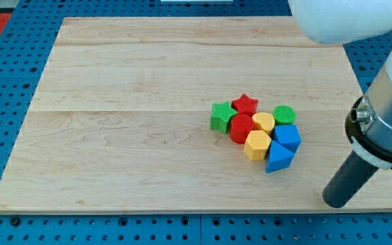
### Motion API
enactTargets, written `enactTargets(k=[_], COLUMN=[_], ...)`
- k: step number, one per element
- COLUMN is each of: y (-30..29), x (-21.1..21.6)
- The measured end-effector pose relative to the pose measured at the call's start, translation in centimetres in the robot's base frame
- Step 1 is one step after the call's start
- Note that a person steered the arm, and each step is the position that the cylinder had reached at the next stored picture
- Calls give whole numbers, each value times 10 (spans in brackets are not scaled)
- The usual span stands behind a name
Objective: Push the green star to the middle of red star and red circle
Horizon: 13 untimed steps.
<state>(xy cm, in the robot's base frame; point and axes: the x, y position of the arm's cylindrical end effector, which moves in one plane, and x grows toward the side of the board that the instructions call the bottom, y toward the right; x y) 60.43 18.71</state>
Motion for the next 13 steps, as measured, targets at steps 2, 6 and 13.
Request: enactTargets(k=[2,6,13], y=[-108,-262,-117], x=[0,-113,-136])
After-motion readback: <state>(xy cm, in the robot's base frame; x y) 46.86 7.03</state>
